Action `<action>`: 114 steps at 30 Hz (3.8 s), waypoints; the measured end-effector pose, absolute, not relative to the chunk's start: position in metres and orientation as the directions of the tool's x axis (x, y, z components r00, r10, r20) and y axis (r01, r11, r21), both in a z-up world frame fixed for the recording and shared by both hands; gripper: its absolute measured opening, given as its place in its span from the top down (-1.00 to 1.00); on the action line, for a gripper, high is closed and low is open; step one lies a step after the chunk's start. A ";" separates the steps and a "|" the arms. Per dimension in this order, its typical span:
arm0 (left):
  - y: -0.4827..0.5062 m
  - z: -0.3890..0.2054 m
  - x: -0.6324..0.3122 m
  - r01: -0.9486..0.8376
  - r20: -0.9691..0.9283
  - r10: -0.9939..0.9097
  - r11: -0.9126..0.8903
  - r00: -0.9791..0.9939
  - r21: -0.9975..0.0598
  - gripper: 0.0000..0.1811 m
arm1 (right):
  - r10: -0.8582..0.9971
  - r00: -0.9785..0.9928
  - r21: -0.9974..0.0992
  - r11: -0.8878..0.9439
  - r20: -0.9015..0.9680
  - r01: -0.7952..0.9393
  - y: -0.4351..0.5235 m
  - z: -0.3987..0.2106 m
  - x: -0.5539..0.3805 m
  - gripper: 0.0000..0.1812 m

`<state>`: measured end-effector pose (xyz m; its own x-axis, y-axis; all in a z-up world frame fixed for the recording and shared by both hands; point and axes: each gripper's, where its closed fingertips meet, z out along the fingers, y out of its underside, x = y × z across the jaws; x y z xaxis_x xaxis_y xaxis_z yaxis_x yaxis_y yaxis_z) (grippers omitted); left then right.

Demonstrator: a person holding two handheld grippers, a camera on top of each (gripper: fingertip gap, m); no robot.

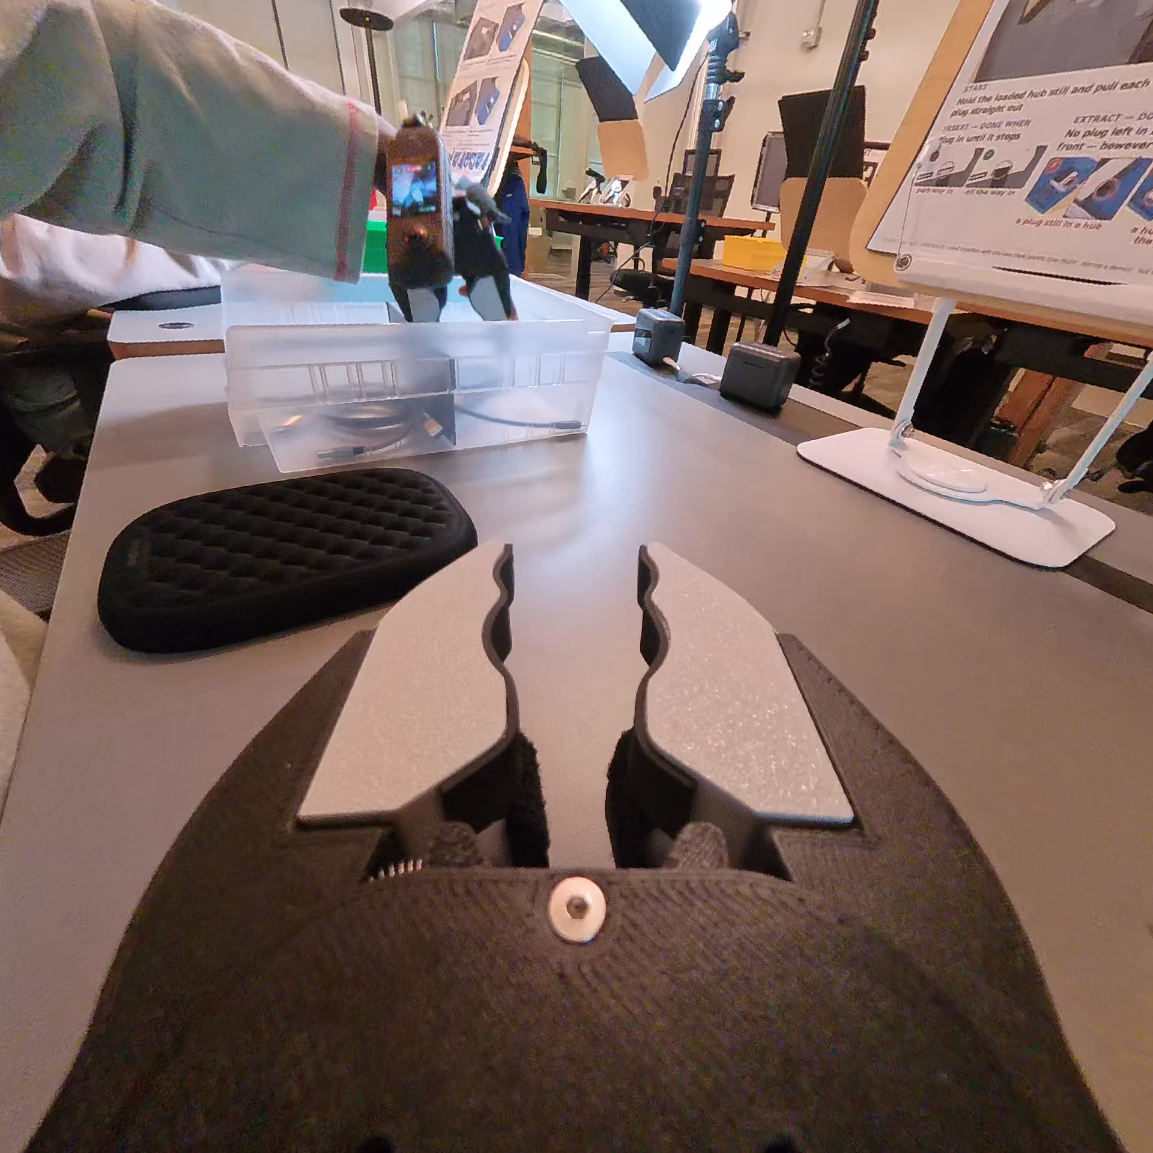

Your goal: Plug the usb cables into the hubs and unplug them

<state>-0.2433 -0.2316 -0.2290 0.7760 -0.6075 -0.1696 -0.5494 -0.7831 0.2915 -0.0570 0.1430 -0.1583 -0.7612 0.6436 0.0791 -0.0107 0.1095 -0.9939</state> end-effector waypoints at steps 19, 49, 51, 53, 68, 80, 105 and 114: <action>-0.236 -0.240 -0.257 -0.705 -0.168 -0.822 -0.557 0.545 0.439 0.06 | 0.649 -0.754 -0.990 0.144 0.102 -0.010 0.141 -0.162 -0.058 0.59; -0.207 -0.063 -0.206 -0.341 -0.811 0.030 -0.897 0.585 -0.279 0.52 | 0.645 -0.753 -0.989 0.137 0.130 -0.053 0.141 -0.157 -0.054 0.59; -0.203 -0.040 -0.195 -0.359 -0.873 0.143 -0.871 0.467 -0.335 0.52 | 0.644 -0.754 -0.990 0.130 0.127 -0.055 0.142 -0.156 -0.054 0.59; -0.195 -0.024 -0.179 -0.393 -0.900 0.233 -0.838 0.369 -0.379 0.52 | 0.644 -0.754 -0.990 0.129 0.126 -0.055 0.142 -0.156 -0.054 0.59; -0.011 -0.026 -0.070 -0.704 -0.808 0.470 -0.434 0.356 -0.563 0.50 | 0.439 -0.897 -0.991 -0.095 0.044 -0.095 0.097 -0.102 -0.017 0.27; 0.078 -0.103 -0.026 -0.662 -0.726 0.322 -0.299 0.608 -0.687 0.52 | 0.376 -0.909 -0.939 -0.341 -0.183 0.048 0.100 -0.069 -0.024 0.83; 0.106 -0.132 0.017 -0.117 -0.117 -0.012 -0.022 0.993 -0.993 0.84 | 0.178 -0.982 -0.936 -0.332 0.063 -0.120 0.091 -0.061 0.019 0.86; 0.074 -0.115 -0.054 -0.370 -0.406 0.518 -0.177 0.753 -0.912 0.87 | 0.486 -0.871 -0.995 -0.099 -0.063 0.017 0.104 -0.105 -0.030 0.41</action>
<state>-0.0536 0.0741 -0.1154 0.7529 0.5178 -0.4062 -0.3701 -0.1773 -0.9119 -0.0301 0.1042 -0.1052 -0.8715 0.4863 -0.0629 0.0167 -0.0989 -0.9950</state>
